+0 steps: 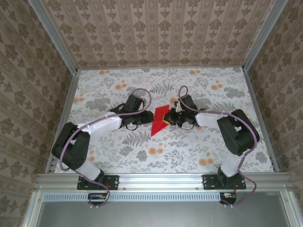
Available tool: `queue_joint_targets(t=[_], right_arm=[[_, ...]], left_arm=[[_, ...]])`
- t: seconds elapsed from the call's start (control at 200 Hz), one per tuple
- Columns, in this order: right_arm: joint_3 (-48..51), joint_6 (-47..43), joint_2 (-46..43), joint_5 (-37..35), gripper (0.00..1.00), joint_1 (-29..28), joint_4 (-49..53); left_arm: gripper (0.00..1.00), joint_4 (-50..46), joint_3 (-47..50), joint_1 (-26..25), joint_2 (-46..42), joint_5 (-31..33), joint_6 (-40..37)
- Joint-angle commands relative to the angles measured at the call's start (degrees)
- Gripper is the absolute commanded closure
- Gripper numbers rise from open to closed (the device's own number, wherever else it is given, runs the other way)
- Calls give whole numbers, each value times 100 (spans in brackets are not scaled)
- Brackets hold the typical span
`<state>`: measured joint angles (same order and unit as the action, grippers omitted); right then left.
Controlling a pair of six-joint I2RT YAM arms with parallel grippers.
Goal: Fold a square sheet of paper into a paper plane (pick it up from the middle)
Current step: Fourth fold the wing at the center of the table.
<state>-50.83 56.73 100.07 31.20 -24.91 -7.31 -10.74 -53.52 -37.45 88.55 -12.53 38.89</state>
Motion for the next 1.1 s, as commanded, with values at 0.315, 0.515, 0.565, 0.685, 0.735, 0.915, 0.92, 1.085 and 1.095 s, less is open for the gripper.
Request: queue_joint_targets(t=[0.315, 0.515, 0.565, 0.685, 0.735, 0.915, 0.92, 1.085, 1.095], right_arm=[[182, 833, -708, -624, 99, -23, 207], [111, 1038, -601, -585, 99, -5, 445], [94, 1068, -585, -576, 99, 3, 483], [36, 1084, -544, -511, 99, 12, 603], [8, 1082, -525, -494, 99, 27, 662], [-94, 1067, -410, -396, 98, 52, 777], [-98, 1067, -410, -396, 98, 54, 776], [-181, 1103, -339, -316, 98, 72, 849], [-188, 1103, -335, -312, 98, 69, 853]], left_arm=[[7, 1186, 677, -236, -714, -137, -1705], [7, 1876, 879, -466, -481, 19, -2561], [10, 1877, 847, -473, -369, 96, -2755], [18, 2255, 908, -522, -105, 84, -3399], [20, 2739, 1118, -560, -53, 16, -3685], [22, 3242, 1232, -555, 189, -322, -4232], [22, 3248, 1235, -558, 198, -334, -4236], [30, 3447, 1214, -560, 510, -514, -4397], [30, 3447, 1208, -555, 519, -531, -4396]])
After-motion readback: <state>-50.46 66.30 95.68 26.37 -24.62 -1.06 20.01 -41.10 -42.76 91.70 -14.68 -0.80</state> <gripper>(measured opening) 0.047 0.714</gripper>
